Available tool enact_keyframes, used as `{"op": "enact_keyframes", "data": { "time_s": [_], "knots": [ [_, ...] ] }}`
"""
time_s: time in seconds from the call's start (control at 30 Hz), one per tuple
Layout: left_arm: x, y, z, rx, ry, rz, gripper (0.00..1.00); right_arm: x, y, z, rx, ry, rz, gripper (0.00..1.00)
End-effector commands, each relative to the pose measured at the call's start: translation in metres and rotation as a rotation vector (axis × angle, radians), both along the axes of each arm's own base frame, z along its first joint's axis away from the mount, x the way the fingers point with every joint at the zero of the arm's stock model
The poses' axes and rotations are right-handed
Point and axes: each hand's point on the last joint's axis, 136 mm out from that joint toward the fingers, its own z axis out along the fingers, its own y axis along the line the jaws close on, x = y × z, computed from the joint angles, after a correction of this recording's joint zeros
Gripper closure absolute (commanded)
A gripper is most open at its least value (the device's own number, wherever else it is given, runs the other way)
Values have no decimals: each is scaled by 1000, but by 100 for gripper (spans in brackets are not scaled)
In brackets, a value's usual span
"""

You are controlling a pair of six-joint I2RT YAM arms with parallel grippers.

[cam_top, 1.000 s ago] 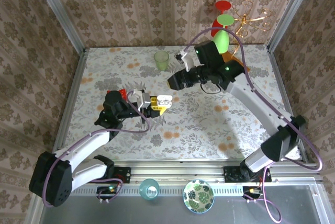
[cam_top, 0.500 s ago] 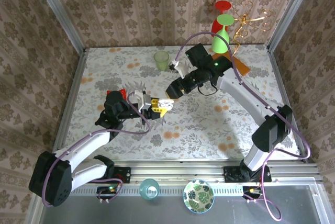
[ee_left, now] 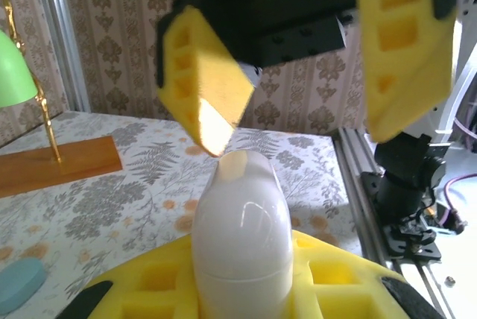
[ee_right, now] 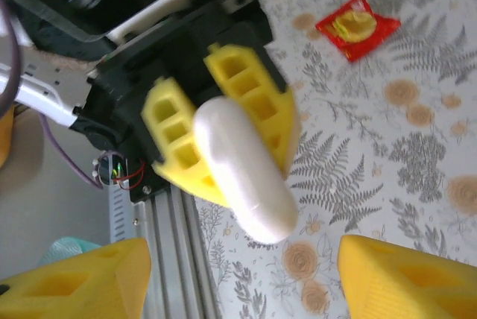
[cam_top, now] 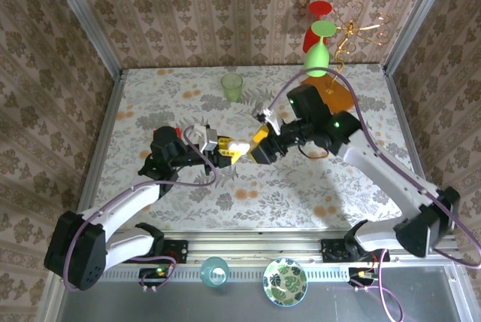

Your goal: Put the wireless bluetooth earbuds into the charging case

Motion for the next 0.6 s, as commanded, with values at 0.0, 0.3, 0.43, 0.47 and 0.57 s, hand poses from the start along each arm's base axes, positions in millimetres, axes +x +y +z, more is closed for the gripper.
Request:
{"op": "enact_keyframes", "data": {
  "time_s": [0.0,0.3,0.43,0.47,0.57],
  "knots": [
    [-19,1,30,-74,-20,-126,100,-1,12,31,145,-223,82,32],
    [-27,2,38,-98,-6,-165,98,-8,24,26,156,-187,161,47],
    [-25,1,37,-94,-1,-160,98,-10,25,24,156,-175,177,60],
    [-25,1,36,-92,0,-157,98,-11,25,23,155,-173,182,64],
    [-21,0,35,-87,5,-138,97,-13,25,21,153,-168,192,73]
  ]
}}
